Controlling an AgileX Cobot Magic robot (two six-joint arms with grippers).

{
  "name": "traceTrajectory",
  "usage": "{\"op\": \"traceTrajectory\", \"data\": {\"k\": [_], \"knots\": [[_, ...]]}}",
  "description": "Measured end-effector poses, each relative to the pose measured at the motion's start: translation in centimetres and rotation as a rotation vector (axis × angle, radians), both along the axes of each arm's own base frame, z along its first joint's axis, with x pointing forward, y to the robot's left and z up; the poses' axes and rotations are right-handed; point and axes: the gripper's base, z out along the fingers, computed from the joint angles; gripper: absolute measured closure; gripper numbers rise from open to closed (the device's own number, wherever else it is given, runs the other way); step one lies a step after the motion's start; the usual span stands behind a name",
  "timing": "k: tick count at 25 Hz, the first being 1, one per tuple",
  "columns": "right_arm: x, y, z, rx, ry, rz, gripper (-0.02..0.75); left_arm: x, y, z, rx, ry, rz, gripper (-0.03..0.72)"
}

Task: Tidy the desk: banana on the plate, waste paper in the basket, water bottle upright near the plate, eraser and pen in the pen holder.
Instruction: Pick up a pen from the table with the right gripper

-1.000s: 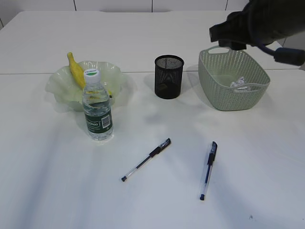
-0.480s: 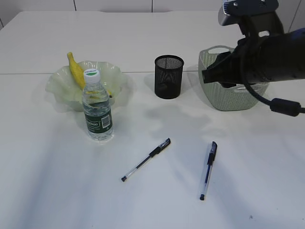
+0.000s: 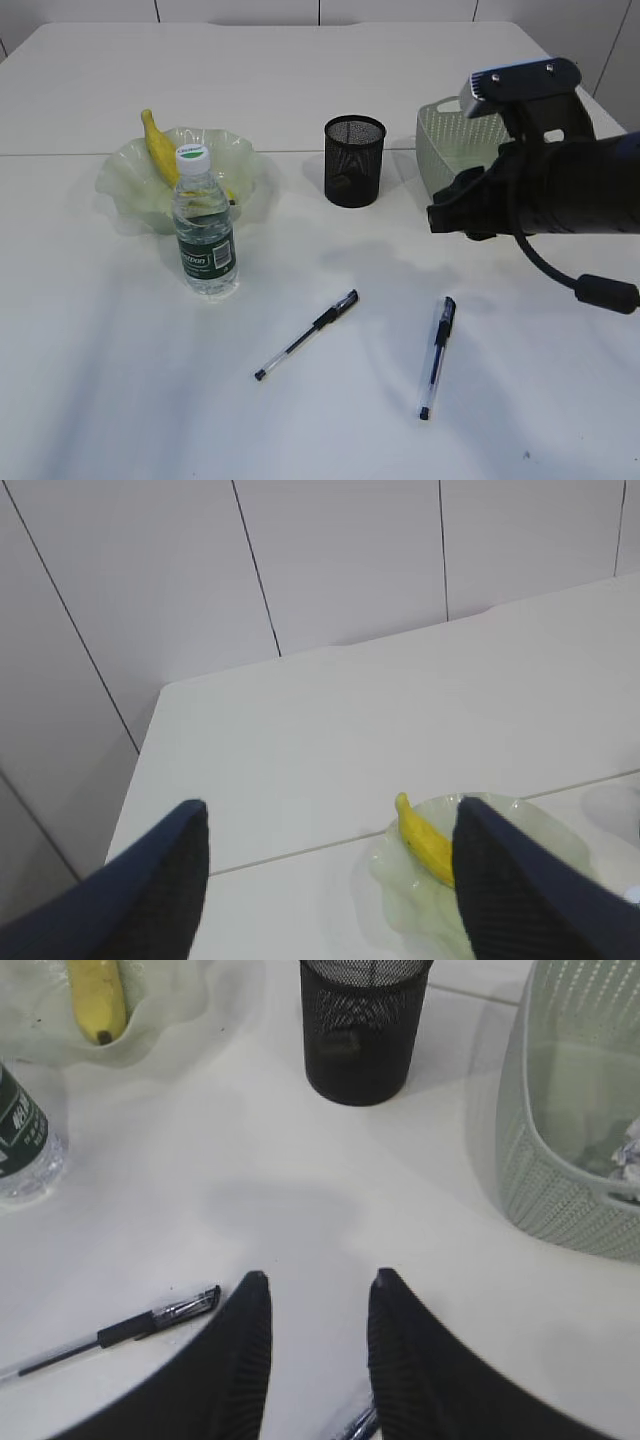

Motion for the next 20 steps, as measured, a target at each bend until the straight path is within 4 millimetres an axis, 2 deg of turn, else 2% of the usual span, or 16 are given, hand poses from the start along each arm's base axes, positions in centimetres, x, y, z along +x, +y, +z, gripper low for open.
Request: {"op": "traceTrajectory", "data": {"k": [9,13,20], "knots": [[-1.1,0.0,-1.6,-0.004,-0.033,0.069,0.494,0.0,0.0,0.0,0.000,0.000,0.000,0.151],[-1.1,0.1,-1.7,-0.013,-0.040,0.083,0.495,0.0,0.0,0.0,0.000,0.000,0.000,0.151],[-1.3,-0.2,-2.1,0.033,0.027,0.005,0.495,0.0,0.0,0.0,0.000,0.000,0.000,0.151]]}}
